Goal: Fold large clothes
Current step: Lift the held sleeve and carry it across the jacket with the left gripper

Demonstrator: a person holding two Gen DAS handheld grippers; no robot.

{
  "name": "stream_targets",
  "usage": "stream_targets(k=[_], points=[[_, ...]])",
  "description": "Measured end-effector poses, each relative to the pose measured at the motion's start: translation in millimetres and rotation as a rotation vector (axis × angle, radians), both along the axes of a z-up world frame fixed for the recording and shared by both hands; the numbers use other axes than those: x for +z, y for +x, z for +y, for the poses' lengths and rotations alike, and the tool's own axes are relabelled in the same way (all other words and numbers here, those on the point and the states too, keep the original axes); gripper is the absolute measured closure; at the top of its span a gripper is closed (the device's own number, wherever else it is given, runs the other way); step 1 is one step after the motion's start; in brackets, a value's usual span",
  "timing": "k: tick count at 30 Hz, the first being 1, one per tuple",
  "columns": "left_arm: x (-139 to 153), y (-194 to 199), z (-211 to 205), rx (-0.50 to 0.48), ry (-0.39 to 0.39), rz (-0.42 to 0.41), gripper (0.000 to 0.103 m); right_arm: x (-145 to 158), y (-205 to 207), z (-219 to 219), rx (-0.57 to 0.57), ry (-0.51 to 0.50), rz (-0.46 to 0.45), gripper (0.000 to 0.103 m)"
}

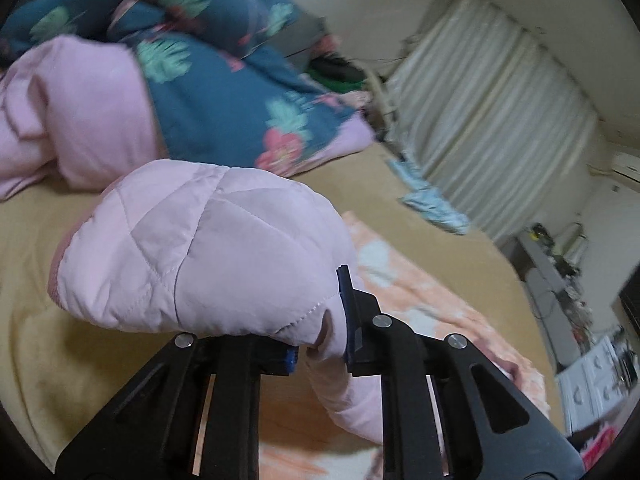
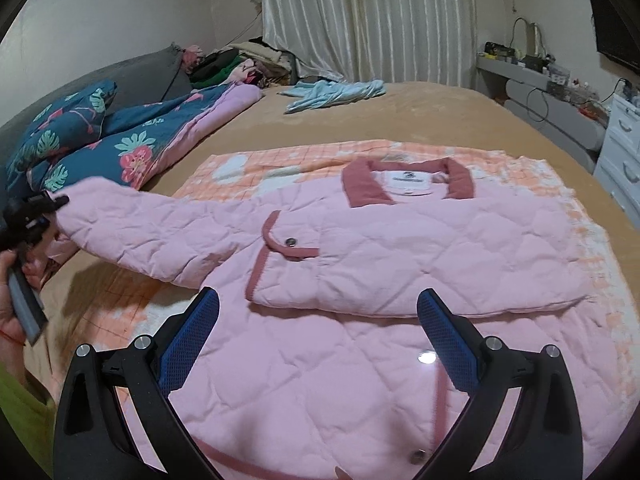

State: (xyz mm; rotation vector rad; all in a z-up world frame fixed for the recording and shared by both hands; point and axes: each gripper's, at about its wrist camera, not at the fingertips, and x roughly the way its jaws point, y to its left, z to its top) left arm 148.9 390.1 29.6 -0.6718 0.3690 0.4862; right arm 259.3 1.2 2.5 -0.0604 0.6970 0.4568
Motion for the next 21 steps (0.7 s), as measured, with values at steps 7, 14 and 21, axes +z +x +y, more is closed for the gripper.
stream_targets(k=[7, 14, 21], points=[[38, 3, -52, -0.102, 0.061, -0.044, 0.095, 29, -12, -45, -0.036, 0.050, -0.017, 0.004], [66, 13, -98, -0.175, 0.101, -0.042, 0.096, 41, -30, -77, -0.083, 0.060, -0.048, 0.004], [89, 20, -146, -0.246, 0.180, -0.031, 0.096, 42, -40, -119, -0.162, 0.100, -0.045, 0.004]])
